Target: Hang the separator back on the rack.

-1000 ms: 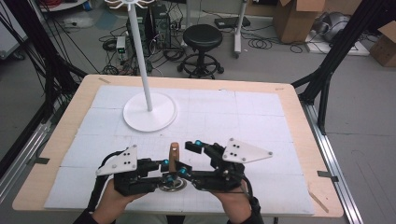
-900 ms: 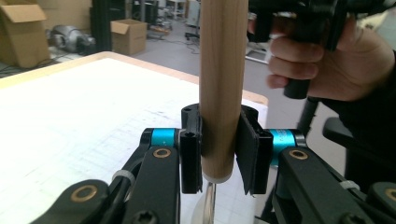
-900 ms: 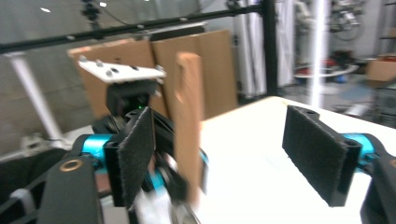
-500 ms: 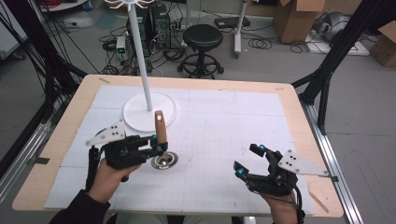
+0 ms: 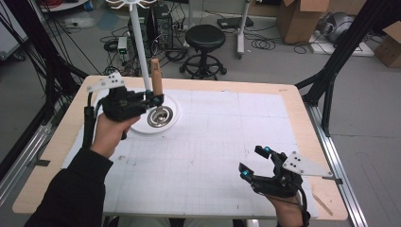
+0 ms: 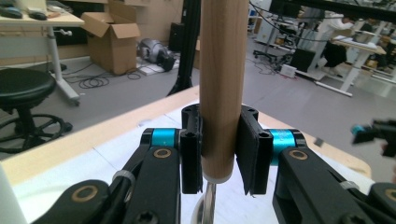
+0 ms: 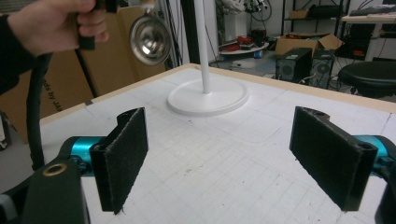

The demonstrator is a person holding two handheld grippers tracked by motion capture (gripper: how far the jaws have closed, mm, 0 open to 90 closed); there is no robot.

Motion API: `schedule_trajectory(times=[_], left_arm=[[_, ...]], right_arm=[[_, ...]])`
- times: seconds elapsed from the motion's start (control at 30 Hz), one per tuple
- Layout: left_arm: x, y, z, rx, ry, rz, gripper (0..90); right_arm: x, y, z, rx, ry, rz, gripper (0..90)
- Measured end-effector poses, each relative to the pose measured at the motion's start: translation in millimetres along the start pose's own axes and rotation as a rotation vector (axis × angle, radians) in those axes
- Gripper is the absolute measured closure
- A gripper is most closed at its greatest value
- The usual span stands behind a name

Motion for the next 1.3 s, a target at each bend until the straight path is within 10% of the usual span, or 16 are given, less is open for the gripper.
schedule_trajectory(times=[0.57, 1.3], left_arm=[[42.0, -49.7, 78.9, -0.026, -0.034, 0.117, 72.5], [68.7, -56.3, 81.6, -0.028, 0.013, 0.219, 72.5]], right_arm=[[-11.4, 9.2, 4.4, -0.04, -0.032, -0.019, 18.1], [-6.3, 11.0, 6.3, -0.052, -0.044, 0.003, 18.1]])
Point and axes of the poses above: each handheld gripper's, and its own axes: y roughly backward along the jaws, z roughly out of its top, x roughly to its left, the point moved 6 cm from there along -y, roughly forward along the jaws, and after that the axes turned 15 degrees about -x, right-handed, at the moved point
